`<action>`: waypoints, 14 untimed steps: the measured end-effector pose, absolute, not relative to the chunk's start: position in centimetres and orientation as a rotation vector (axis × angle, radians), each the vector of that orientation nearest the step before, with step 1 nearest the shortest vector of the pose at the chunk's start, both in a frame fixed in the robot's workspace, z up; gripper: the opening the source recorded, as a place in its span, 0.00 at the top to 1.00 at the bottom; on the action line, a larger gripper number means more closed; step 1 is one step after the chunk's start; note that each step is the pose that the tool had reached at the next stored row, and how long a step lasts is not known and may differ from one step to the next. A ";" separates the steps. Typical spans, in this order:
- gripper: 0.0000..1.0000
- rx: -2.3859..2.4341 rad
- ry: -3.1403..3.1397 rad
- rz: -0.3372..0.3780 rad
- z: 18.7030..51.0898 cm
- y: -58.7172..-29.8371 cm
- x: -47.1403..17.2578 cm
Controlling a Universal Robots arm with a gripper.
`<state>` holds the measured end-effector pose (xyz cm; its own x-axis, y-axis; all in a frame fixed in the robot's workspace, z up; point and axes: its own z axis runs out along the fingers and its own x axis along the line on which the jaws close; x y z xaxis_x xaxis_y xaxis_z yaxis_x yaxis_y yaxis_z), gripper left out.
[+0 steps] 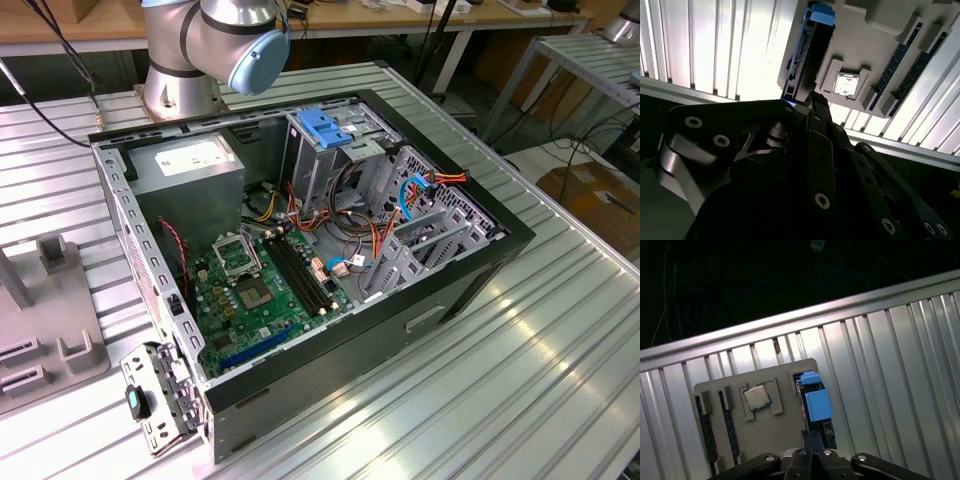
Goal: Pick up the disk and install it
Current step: 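Pick up the disk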
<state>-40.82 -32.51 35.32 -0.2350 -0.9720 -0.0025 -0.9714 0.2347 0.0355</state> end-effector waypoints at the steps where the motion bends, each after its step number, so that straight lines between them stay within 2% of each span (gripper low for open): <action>1: 0.89 1.955 -2.433 -0.046 35.3 -32.5 -40.8; 14: 0.89 2.095 -2.341 -0.044 35.1 -32.2 -40.8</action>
<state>-40.82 -32.18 35.15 -0.1107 -0.9937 -0.0188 -0.9937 0.1103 0.0212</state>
